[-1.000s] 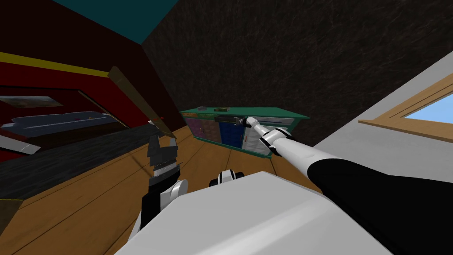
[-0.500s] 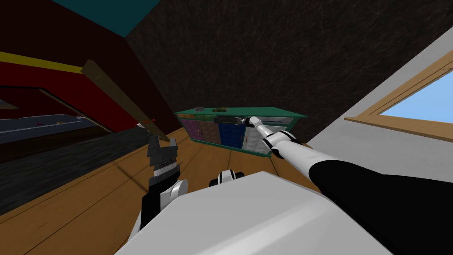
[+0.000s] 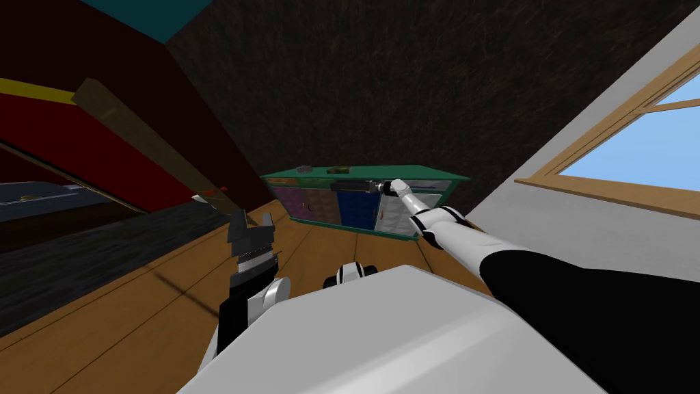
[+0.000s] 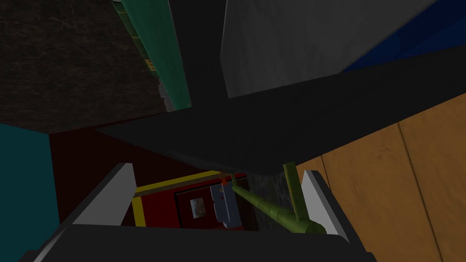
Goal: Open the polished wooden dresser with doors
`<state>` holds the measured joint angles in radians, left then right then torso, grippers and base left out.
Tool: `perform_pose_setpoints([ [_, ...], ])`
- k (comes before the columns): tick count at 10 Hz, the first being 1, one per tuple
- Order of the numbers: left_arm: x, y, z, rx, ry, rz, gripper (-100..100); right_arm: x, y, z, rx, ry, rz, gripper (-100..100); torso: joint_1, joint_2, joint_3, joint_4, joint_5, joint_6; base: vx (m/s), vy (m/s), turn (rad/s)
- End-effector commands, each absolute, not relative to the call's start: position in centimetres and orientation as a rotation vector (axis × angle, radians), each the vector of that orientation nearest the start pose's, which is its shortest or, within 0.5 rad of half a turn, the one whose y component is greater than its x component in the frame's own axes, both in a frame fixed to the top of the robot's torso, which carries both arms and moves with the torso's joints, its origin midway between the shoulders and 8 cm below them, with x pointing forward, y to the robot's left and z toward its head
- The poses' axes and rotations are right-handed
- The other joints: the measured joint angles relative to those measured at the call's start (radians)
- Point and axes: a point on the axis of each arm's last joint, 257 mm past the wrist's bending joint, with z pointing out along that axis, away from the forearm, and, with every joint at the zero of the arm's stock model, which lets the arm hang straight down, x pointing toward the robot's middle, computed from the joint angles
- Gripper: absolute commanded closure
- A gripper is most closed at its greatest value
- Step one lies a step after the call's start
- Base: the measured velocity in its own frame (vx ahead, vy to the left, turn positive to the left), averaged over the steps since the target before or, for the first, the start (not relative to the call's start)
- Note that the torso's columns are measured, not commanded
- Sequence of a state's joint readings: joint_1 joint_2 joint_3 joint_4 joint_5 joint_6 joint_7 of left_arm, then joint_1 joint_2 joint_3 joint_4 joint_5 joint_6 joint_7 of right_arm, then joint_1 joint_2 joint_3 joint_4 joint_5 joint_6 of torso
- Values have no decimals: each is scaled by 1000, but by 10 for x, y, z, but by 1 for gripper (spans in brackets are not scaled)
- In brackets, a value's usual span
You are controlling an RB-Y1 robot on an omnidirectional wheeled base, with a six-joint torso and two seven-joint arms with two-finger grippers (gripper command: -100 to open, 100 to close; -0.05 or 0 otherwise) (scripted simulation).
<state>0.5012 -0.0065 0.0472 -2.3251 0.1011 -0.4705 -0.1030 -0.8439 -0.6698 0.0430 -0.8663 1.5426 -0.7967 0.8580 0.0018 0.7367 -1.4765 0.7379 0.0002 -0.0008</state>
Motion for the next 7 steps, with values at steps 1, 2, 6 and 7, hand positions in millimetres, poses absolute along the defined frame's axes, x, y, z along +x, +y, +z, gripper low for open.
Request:
perform_pose_setpoints([
  [1, 334, 306, 39, -668, 560, -1227, 0, 671, -269, -54, -1550, 985, -591, -100, 1, 0, 0, 2, 1, -2, 31, 55, 11],
  [2, 334, 306, 40, -668, 560, -1227, 0, 661, -286, -63, -1579, 996, -602, -100, 0, 4, 2, 3, 1, -3, 78, 108, -153],
  [6, 334, 306, 39, -668, 560, -1227, 0, 640, -298, -41, -1599, 940, -608, -100, 4, 3, 2, 2, 2, -1, 69, 118, -133],
  [7, 334, 306, 40, -668, 560, -1227, 0, 639, -298, -41, -1600, 939, -603, -100, 2, 3, 1, 3, 3, -2, 26, 54, -27],
])
